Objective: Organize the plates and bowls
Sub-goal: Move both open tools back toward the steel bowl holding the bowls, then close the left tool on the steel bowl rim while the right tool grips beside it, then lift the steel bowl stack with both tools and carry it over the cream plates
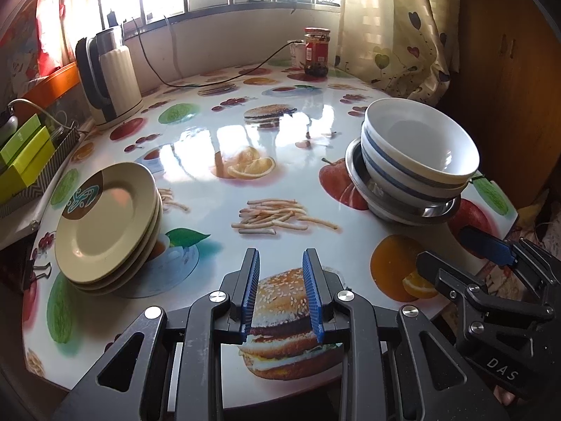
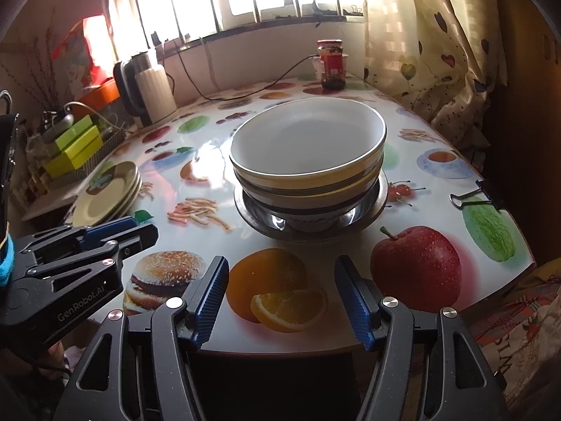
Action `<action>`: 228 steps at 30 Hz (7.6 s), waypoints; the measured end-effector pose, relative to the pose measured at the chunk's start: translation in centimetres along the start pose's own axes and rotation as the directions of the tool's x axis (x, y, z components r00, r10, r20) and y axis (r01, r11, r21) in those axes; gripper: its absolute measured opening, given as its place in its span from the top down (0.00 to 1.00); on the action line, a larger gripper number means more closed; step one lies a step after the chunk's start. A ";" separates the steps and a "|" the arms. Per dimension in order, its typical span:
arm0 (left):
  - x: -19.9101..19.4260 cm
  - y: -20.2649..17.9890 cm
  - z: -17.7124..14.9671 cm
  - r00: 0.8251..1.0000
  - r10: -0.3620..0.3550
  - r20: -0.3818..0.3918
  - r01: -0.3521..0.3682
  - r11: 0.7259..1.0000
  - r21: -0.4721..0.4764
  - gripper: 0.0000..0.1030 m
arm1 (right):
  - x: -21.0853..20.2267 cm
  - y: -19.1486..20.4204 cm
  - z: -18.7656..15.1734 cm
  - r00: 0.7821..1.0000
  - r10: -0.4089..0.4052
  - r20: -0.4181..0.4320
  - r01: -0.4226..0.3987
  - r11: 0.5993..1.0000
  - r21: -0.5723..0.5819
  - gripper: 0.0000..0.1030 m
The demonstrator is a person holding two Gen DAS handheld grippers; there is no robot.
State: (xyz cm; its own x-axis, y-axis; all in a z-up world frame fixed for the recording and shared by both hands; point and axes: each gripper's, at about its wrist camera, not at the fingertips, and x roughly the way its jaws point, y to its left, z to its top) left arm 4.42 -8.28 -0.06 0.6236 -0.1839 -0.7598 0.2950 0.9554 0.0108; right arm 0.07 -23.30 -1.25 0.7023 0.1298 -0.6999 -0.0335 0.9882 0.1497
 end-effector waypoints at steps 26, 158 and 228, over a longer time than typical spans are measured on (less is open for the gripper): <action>0.2 3.5 -1.5 0.997 0.067 -0.035 -0.070 0.993 -0.095 0.74 | 2.4 3.8 0.5 0.996 0.083 -0.041 -0.086 0.992 -0.091 0.38; 7.9 0.9 7.3 0.887 -0.459 -0.058 0.428 0.861 -0.275 0.93 | 5.2 -13.0 6.0 0.960 0.278 0.032 -0.263 0.858 0.441 0.91; -0.6 17.8 4.5 0.980 -0.170 0.105 0.199 0.849 -0.489 0.93 | 9.6 5.3 12.7 0.878 0.475 -0.067 -0.451 0.865 0.219 0.91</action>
State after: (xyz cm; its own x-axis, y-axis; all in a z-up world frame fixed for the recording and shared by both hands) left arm 12.58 7.83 3.51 0.6368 -0.3664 -0.6784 0.0204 0.8876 -0.4602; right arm 15.72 -17.90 1.70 0.5529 0.5884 -0.5900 -0.1905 0.7786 0.5979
